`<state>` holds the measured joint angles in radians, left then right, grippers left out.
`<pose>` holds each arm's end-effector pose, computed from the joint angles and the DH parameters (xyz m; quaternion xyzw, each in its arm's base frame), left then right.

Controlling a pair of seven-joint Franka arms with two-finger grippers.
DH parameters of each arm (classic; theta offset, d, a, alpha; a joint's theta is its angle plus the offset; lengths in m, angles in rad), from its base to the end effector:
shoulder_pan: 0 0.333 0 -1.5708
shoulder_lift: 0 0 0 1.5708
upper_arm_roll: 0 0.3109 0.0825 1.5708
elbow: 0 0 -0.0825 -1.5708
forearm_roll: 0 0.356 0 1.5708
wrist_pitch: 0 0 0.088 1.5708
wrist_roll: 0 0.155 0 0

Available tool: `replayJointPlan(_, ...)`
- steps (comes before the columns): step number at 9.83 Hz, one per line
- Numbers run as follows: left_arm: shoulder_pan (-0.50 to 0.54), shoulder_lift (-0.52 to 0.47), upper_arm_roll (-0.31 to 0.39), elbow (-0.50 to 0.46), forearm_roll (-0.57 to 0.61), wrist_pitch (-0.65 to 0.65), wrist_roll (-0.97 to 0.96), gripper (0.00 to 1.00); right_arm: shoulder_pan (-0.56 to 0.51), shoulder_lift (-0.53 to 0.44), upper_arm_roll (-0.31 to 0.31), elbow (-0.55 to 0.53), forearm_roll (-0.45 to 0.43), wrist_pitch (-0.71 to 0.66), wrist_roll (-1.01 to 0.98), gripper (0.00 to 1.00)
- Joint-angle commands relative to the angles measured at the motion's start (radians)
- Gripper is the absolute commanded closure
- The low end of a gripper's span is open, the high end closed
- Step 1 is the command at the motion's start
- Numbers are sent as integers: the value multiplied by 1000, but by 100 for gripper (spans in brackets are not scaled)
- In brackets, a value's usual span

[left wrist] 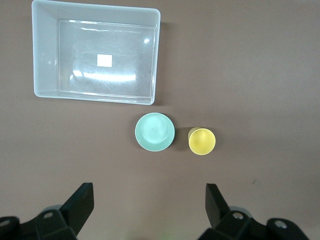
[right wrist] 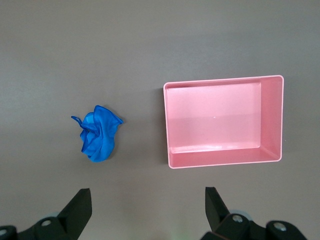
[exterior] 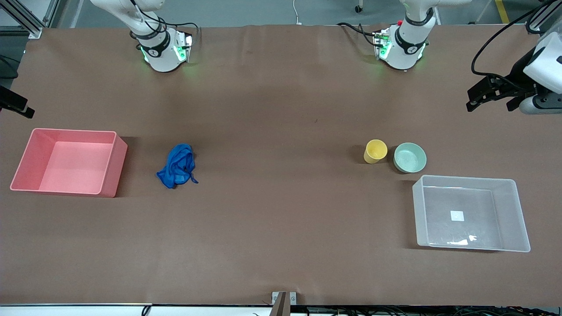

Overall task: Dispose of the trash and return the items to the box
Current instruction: 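Reach the right gripper to the blue cloth while the left gripper reaches the bowl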

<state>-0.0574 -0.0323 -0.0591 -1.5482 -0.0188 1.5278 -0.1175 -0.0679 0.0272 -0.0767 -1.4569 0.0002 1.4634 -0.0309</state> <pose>0.5093 -0.0631 0.5944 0.9999 0.0001 0.0049 0.0091 0.5178 -0.0748 0.5978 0.9983 -0.0568 -0.0104 0.0000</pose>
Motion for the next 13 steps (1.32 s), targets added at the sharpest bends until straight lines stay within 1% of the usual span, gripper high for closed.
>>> replayJointPlan(1,10,0,-8,-32,-3,12,18,1,0,-13,0,-13,4,33,-1,0)
replayJointPlan(5,11,5,1,-41,-4,8,16,1,0,-15,5,-14,6,23,11,0)
replayJointPlan(6,11,3,1,-59,-3,15,18,1,-3,-15,6,-26,11,8,11,0)
replayJointPlan(7,22,-4,1,-103,-4,52,18,1,3,-15,20,-80,20,47,14,0)
replayJointPlan(8,34,-26,4,-165,-6,110,24,1,5,-15,66,-158,20,137,41,0)
replayJointPlan(9,34,-49,7,-253,-6,168,38,1,11,-13,105,-250,20,203,96,0)
replayJointPlan(10,34,-76,37,-361,-6,237,54,1,17,-12,161,-349,18,288,120,0)
replayJointPlan(11,34,-80,54,-468,-6,289,62,0,19,0,194,-435,18,370,135,0)
replayJointPlan(12,34,-80,59,-575,-6,410,80,0,20,19,227,-512,18,465,137,0)
replayJointPlan(13,36,-72,76,-674,-6,542,110,0,20,67,248,-578,18,573,140,0)
